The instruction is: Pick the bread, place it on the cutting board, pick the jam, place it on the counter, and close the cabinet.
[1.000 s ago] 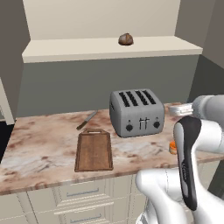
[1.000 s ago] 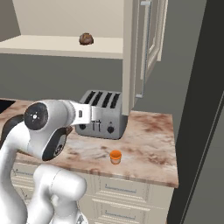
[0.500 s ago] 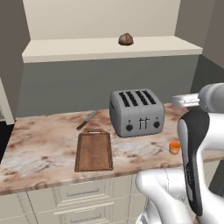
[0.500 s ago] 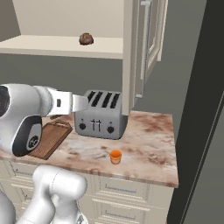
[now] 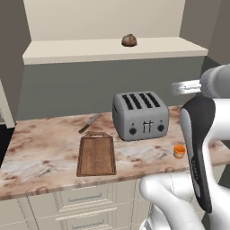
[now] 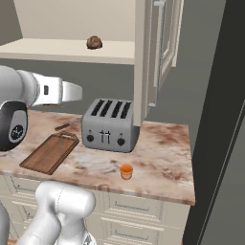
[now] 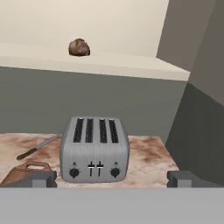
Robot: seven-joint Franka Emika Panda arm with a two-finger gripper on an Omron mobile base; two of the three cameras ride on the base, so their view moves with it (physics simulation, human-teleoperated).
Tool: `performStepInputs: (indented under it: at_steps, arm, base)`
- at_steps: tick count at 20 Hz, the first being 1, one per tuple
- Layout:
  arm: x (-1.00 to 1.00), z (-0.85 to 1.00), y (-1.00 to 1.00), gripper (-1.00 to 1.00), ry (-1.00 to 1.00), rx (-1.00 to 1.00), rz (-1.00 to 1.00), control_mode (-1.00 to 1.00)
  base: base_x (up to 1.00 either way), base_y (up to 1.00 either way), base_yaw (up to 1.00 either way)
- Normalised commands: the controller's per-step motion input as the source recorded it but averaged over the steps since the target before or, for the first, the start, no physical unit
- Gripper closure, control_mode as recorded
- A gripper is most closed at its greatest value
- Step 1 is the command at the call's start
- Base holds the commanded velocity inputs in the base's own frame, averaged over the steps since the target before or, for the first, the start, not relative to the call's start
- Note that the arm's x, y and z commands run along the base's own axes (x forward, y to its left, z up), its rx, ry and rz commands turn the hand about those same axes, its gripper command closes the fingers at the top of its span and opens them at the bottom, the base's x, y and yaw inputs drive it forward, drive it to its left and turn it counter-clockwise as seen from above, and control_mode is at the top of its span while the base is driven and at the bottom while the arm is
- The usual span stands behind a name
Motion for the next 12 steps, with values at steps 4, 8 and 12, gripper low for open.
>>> performStepInputs:
  at_steps: [4,8,12]
  arm:
    - [0.00,0.17,0.15,-1.00,0.00,0.00,0.10,-1.00]
    - [0.00,0.33,0.13,-1.00,0.00,0.00,0.08,-1.00]
    - [-0.05,0.49,0.12,-1.00,0.00,0.00,0.01,-1.00]
  base:
    - [0.00,0.00,0.00]
    - [0.00,0.00,0.00]
    - [0.00,0.00,0.00]
